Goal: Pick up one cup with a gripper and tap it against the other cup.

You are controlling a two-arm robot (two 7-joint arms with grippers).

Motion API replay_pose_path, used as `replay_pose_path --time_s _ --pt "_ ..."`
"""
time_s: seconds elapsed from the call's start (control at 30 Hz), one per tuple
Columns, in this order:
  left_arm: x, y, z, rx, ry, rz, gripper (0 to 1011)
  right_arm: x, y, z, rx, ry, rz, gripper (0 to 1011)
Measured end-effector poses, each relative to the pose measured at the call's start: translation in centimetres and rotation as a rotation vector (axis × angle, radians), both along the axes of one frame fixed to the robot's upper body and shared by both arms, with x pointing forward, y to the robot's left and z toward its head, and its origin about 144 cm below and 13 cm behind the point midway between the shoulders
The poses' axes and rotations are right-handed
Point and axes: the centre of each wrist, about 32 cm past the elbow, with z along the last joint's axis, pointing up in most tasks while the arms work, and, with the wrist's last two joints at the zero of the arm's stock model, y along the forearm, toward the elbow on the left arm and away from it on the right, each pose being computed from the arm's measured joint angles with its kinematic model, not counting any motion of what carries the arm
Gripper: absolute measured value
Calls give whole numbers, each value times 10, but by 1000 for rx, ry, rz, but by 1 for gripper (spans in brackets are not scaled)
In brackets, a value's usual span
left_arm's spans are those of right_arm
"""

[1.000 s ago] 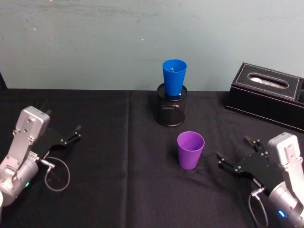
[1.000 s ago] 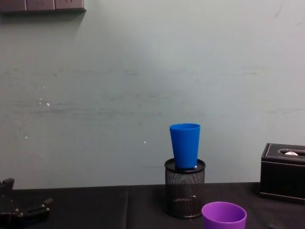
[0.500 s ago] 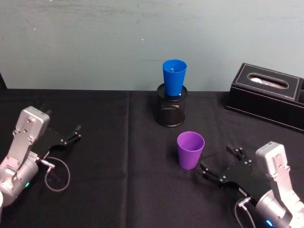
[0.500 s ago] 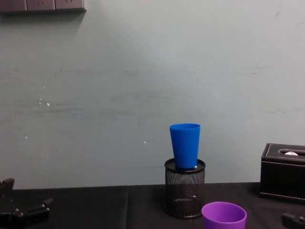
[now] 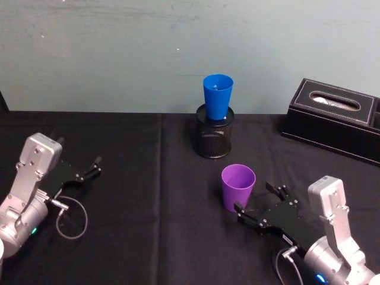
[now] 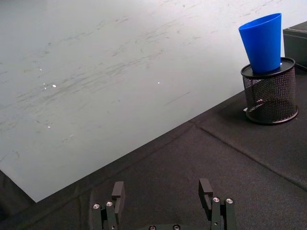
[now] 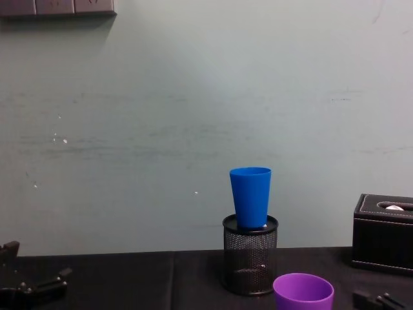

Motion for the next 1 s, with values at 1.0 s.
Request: replay_pose_path --time_s 1.0 --pt "0 0 0 0 0 0 1012 32 15 -9 47 15 5 1003"
